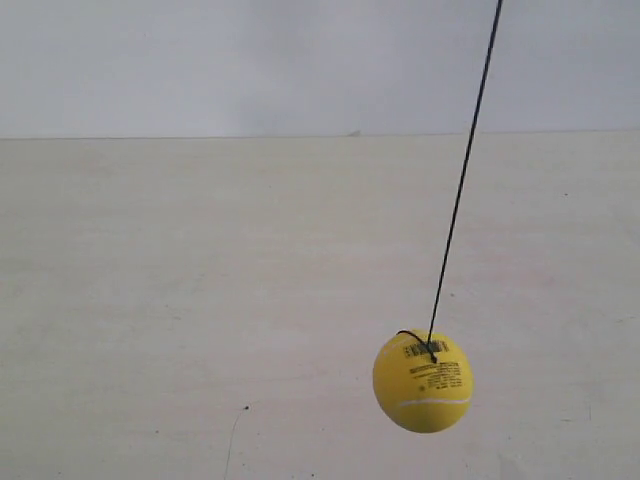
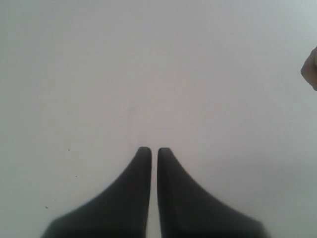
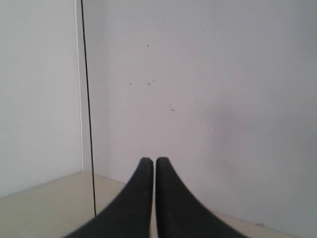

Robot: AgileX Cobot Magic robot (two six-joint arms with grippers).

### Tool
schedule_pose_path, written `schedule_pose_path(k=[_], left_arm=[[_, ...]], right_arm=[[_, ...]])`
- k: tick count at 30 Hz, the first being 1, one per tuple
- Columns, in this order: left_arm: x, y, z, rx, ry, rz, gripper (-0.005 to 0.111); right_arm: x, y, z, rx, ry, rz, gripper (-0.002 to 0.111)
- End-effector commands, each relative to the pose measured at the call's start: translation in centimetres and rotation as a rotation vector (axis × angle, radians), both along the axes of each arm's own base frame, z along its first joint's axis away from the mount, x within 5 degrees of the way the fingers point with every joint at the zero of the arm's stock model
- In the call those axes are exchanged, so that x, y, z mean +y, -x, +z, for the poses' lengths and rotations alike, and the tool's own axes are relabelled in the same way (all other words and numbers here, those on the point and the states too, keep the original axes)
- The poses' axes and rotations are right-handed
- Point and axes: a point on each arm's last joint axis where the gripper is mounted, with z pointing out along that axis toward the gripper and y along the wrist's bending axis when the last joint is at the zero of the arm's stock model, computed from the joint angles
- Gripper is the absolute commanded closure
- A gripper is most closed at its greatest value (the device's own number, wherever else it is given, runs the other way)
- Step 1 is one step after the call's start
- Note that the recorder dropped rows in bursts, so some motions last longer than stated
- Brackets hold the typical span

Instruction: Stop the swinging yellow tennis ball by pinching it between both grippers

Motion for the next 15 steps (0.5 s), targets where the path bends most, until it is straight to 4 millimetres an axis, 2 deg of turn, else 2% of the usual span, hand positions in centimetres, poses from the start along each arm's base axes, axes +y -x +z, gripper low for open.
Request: schedule_pose_path(k=[1, 6, 10, 12, 15], left_arm=[[0.2, -0.5, -1.1, 0.041, 0.021, -0.002, 0.102], [1.1, -0.4, -0.8, 0.026, 0.177, -0.035, 0.102], [2.8, -0.3, -0.6, 0.027, 0.446, -0.083, 0.102], [3.4, -1.0, -1.3, 0.120, 0.548, -0.076, 0.102], [3.7, -2.7, -3.5, 0.421, 0.615, 0.003, 0.102]], right_arm=[[-0.1, 0.1, 0.1, -0.005, -0.007, -0.004, 0.108], [0.0, 0.1, 0.1, -0.006, -0.006, 0.002, 0.108], [0.0, 0.2, 0.1, -0.007, -0.004, 0.006, 0.108], [0.0, 0.2, 0.1, -0.007, -0.004, 0.006, 0.108], [0.0, 0.2, 0.1, -0.007, -0.004, 0.006, 0.108]])
